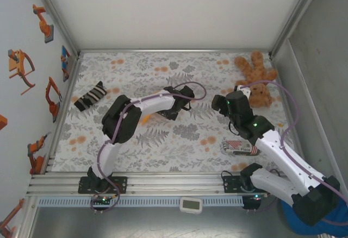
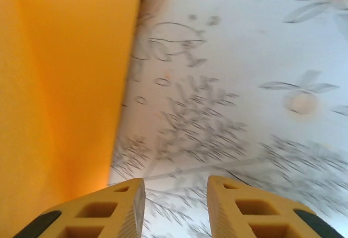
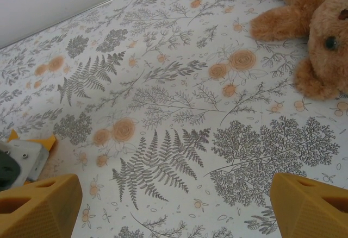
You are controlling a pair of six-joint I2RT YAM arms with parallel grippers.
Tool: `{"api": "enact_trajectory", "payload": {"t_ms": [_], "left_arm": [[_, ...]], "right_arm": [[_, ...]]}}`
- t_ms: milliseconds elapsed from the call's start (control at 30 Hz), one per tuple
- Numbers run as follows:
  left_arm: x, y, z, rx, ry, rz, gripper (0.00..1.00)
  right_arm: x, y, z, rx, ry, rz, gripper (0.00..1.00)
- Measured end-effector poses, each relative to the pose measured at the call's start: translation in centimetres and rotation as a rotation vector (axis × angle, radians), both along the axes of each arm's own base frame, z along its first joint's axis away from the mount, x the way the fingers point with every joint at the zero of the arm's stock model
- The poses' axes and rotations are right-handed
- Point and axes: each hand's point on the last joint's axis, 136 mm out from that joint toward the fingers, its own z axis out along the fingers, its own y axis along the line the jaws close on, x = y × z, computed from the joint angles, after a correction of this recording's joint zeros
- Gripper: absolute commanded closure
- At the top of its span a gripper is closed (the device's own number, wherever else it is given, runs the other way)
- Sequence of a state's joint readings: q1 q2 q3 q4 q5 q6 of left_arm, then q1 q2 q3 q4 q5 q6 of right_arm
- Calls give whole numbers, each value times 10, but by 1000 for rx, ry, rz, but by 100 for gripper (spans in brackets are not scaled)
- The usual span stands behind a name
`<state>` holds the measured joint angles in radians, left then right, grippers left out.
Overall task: Fold a paper plane with a square sheet of paper (pick it up from the middle)
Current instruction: Turn over the paper at the center of the table, then move the paper to the center of the table.
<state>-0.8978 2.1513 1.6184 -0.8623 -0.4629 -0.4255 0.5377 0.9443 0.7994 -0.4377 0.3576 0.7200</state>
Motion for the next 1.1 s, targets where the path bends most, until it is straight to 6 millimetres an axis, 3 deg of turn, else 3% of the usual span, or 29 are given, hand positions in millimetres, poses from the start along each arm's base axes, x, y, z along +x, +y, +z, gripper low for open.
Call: {"api": "enact_trajectory", "payload": {"t_ms": [167,300,400,533,633,733,1100], "left_arm": [[-34,-30,27,-309,79,13,53],[-57,-42,57,-537,117,2,44],[-61,-34,78,-672,108,19,40],[-40,-2,91,-789,62,123,33],[-23,21,84,-818,42,216,29],[-16,32,71,-837,57,283,28],[4,40,18,-798,133,419,28]], "right_arm": [[1,1,-4,2,13,-7,12],[2,2,-9,-4,29,-8,11],[3,3,-13,-6,42,-5,12],[5,7,-18,-2,56,6,12],[6,10,-20,4,63,12,12],[8,13,-20,19,63,20,11],[9,19,-29,39,82,30,9]]}}
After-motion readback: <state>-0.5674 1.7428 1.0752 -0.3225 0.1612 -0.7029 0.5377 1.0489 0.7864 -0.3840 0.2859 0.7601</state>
